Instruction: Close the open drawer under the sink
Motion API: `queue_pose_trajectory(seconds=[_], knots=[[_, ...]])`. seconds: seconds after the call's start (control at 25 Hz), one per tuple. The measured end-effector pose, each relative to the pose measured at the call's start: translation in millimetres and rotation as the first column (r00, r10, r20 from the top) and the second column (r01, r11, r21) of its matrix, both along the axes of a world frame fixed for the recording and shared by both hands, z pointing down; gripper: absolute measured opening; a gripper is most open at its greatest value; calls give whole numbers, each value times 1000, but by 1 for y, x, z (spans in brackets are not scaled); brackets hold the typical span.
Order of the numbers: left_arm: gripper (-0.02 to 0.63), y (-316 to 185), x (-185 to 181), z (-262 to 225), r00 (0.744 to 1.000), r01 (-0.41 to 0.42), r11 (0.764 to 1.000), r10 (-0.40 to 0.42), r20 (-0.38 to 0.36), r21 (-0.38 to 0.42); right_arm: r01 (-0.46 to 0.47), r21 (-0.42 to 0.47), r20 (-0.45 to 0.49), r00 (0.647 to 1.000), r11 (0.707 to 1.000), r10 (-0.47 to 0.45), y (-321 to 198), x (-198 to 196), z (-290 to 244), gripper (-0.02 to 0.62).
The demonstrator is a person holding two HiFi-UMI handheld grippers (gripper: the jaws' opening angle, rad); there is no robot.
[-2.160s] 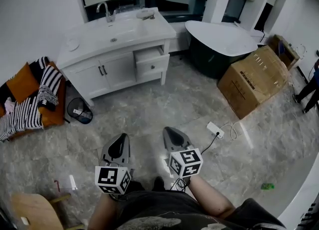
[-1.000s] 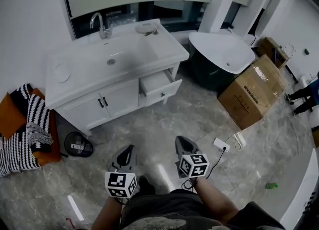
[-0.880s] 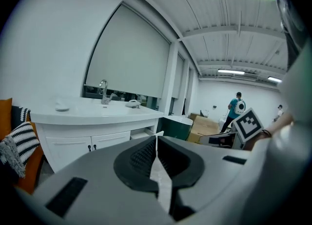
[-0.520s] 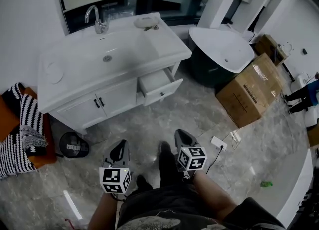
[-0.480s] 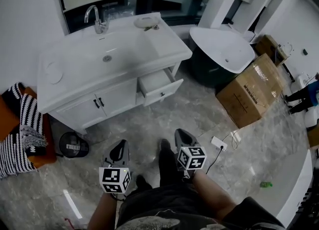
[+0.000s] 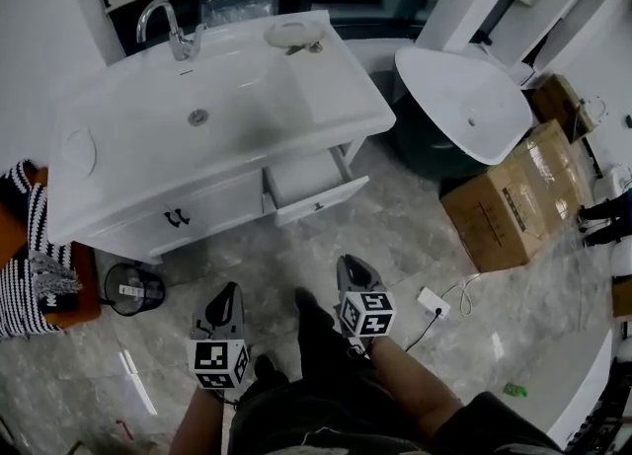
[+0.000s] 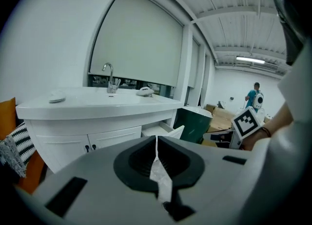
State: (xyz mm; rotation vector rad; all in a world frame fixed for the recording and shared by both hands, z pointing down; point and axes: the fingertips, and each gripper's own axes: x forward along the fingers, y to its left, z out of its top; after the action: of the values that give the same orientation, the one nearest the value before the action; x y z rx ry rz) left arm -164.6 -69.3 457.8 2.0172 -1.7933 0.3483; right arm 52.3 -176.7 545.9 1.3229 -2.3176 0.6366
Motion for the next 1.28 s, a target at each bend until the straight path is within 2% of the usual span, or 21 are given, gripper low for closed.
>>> queue_pose_trajectory(seconds=[0.16,0.4,0.52,0.64,0.8,1.0,1.28], knots=[[20,-46,12,22,1000,24,999,-24,15,-25,79,-38,-41,996,996,-80,-44,-3,31,32],[21,-92,9,65,994,107,992,-106,19,-73,121,-94,-47,991,988,-126,-94,-11,74,44],[21,-103,11,88,990,142,985,-142,17,-96,157,-143,-40,986,977,-164,-107,-15,103,149],[21,-115,13,115,986,166,978,-166,12,-123,181,-171,-49,980,968,-192,-121,-20,132,176],[21,-129,10,147,979,202,968,-202,17,-150,214,-178,-80,970,961,-230,-141,-31,166,179],[21,-141,7,177,973,232,956,-232,22,-179,205,-179,-110,968,962,-226,-168,-38,198,179],[21,-151,-1,198,969,248,949,-246,33,-195,281,-150,-113,948,948,-299,-183,-66,213,178]])
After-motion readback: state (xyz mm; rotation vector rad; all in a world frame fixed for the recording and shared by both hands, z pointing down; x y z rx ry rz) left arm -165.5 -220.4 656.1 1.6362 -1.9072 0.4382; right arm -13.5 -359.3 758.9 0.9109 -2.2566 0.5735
